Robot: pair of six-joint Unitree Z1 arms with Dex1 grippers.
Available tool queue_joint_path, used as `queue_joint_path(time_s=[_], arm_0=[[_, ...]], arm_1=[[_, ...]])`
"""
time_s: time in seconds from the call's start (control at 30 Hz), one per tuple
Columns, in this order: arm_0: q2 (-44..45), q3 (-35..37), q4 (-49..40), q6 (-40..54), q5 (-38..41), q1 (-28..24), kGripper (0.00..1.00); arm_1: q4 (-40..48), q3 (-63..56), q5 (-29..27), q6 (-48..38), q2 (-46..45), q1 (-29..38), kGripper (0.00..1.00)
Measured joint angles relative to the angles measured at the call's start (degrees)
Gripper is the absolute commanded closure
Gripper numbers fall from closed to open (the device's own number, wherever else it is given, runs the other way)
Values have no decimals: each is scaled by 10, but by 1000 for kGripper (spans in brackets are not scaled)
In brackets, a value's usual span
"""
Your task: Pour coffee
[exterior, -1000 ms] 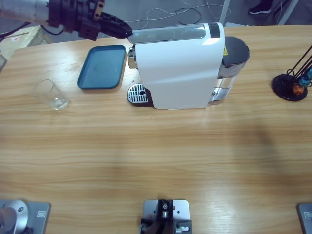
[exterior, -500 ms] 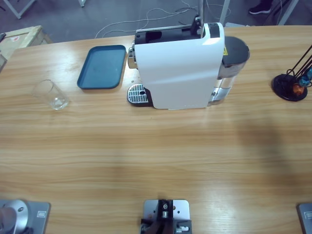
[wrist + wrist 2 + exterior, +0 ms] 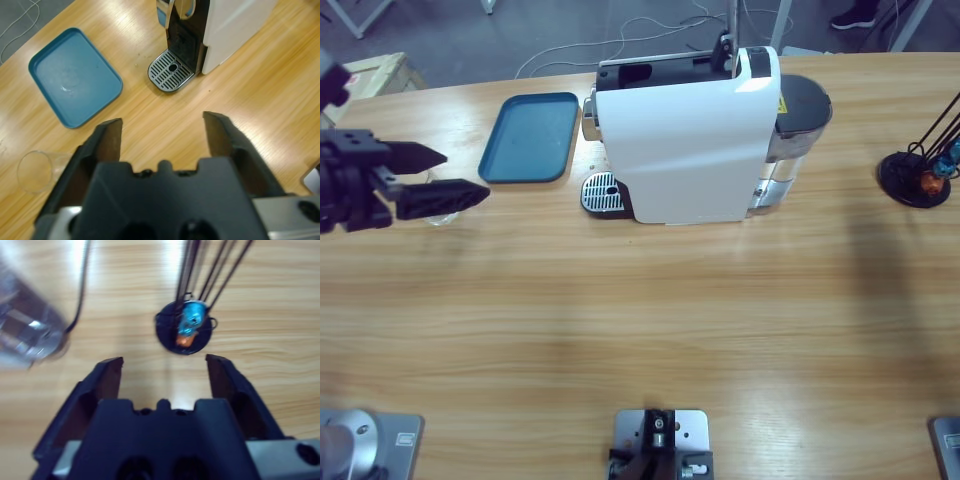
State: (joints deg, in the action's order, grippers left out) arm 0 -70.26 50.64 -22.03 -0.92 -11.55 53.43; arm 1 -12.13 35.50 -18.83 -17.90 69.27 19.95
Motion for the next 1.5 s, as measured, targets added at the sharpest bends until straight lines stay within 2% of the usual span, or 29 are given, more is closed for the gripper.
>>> queue_joint_path(time_s=[0.03,0.13,0.27,0.33,0.37,0.4,0.5,0.9,0.97,1.13,1.17,1.2,1.5], arm_0=[[5,-4,0,0,0,0,0],[10,-6,0,0,0,0,0],[10,-6,0,0,-1,1,0],[10,-6,0,0,-1,1,0],[10,-6,0,0,-1,1,0],[10,-6,0,0,-1,1,0],[10,-5,0,0,-1,1,0],[10,-3,0,0,-4,1,0],[10,-3,0,0,-5,1,0],[10,-3,0,0,-5,1,0],[10,-3,0,0,-5,1,0],[10,-3,0,0,-5,1,0],[10,-4,0,0,-5,1,0]], arm_1=[[21,-8,4,0,12,-17,345],[84,-29,27,0,51,-53,446],[144,-41,51,0,97,-78,459],[164,-43,53,1,115,-91,570],[169,-43,53,3,122,-97,573],[171,-43,53,4,127,-100,580],[176,-43,53,11,132,-108,694],[182,-44,66,25,157,-118,715],[186,-44,67,26,157,-120,788],[191,-42,67,27,157,-126,833],[192,-41,67,27,157,-126,862],[192,-41,67,27,157,-126,933],[192,-40,67,28,157,-127,1000]])
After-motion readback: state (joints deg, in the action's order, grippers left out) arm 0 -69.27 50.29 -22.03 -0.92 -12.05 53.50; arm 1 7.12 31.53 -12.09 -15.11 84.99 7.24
